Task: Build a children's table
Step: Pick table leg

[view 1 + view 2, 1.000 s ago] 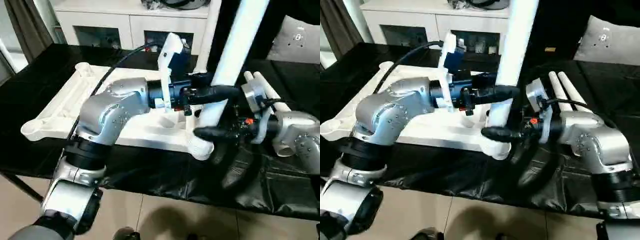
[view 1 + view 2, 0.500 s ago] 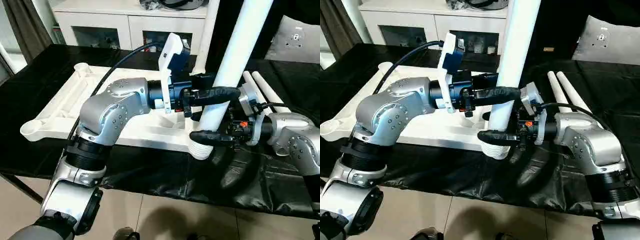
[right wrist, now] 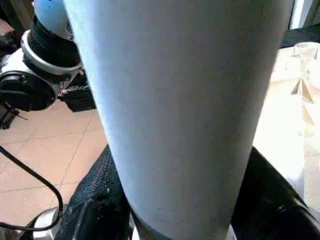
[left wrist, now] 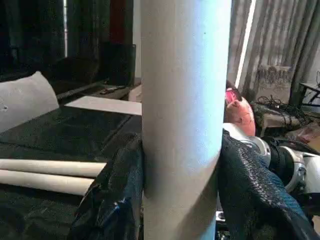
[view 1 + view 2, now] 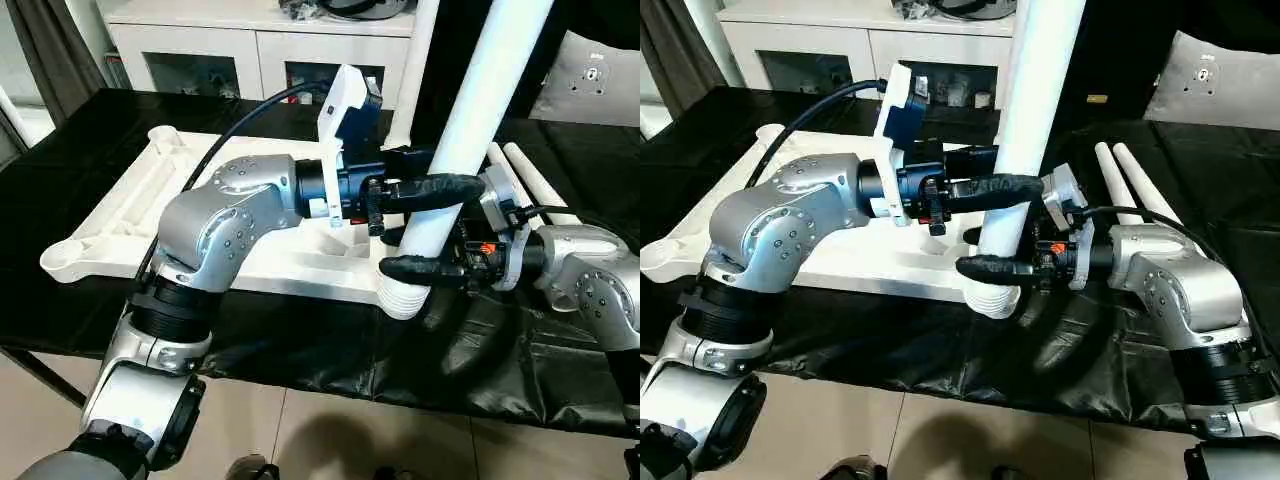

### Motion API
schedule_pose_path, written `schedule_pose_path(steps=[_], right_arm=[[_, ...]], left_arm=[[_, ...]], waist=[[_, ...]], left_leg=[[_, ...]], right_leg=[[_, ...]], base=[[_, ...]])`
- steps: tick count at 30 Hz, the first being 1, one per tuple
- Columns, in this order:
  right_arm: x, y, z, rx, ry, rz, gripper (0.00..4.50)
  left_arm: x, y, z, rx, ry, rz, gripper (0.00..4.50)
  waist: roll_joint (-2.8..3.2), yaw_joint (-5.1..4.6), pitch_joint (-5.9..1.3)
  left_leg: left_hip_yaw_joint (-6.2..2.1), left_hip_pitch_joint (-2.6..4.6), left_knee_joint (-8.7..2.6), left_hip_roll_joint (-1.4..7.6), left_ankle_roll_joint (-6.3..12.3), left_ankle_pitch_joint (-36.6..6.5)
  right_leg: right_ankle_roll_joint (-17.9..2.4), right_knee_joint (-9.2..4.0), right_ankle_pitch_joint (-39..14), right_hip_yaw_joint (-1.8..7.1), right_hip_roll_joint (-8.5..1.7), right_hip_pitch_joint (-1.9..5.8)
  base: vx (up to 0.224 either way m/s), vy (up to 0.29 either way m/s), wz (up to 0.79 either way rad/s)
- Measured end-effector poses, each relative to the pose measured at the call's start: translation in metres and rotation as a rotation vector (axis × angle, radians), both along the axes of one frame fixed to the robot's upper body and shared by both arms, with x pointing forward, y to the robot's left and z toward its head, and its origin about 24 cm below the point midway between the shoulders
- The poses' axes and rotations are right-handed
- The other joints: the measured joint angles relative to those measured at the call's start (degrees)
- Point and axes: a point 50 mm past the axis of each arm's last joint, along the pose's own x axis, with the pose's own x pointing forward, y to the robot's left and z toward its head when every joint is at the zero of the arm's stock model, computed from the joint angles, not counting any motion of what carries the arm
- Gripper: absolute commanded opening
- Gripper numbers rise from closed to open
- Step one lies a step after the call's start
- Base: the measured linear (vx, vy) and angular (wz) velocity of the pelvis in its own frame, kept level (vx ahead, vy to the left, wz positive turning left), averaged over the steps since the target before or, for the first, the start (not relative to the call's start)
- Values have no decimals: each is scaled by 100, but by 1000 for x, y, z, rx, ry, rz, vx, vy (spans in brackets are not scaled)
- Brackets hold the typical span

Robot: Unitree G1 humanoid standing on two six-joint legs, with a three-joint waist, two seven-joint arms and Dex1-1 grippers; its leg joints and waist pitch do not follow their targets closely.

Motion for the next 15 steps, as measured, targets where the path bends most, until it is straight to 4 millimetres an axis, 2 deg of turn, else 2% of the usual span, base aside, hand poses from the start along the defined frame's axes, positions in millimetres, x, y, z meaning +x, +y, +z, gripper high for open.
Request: schedule_pose_path(steps=[14, 15], right_arm=[[-3, 0, -7, 1, 22, 0, 195], [-4, 0, -8, 0, 27, 1, 195]], left_arm=[[-2, 0, -6, 3, 41, 7, 180], [-2, 0, -8, 2, 55, 6, 215]], waist=[[2, 2, -1], [2, 2, -1]], left_leg=[[0, 0, 0, 0, 0, 0], [0, 0, 1, 0, 0, 0]], right_leg=[[0, 0, 0, 0, 0, 0], [0, 0, 0, 0, 0, 0]], base=[[0, 0, 0], [0, 0, 0]])
